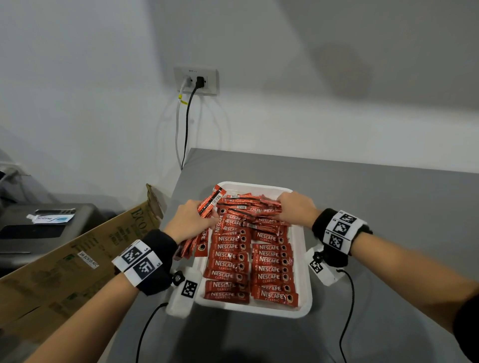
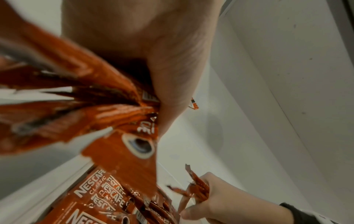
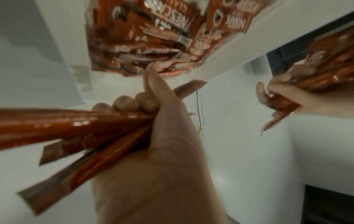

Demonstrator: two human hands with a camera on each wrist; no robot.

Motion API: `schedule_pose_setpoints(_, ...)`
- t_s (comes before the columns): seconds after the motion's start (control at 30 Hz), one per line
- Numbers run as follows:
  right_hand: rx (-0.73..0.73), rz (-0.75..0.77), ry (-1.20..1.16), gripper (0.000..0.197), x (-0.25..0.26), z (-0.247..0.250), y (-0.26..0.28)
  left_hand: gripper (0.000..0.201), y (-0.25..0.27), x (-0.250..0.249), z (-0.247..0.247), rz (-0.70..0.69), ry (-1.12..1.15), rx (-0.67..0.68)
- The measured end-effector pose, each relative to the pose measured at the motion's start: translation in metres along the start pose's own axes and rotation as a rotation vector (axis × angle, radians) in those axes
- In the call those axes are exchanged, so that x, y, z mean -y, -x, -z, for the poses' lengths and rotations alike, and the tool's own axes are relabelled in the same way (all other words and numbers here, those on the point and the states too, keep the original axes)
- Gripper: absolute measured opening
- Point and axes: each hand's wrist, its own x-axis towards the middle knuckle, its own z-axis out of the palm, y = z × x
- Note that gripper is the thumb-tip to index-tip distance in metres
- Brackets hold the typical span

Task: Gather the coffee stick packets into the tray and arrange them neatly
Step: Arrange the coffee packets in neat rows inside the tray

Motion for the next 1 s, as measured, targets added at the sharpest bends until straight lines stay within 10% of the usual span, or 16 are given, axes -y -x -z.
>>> schedule_pose_setpoints(0.63,0.163,0.149,0.143,0.03,0.026,-0.027,-0.004,0.018,-0.003,-0.006,-0.005,-0.025,-0.007,0.051)
schedule_pose_setpoints(0.87,-0.114,-0.054,-0.065,0.024,0.001,0.01,-0.021,0.017,-0.004,-0.008,0.0,-0.026,0.005,0.013)
schedule_pose_setpoints(1.0,-0.03,-0.071,-0.103,0.02,-0.007,0.012,-0.02,0.016,-0.007,-0.011,0.001,-0.026,0.046,-0.006)
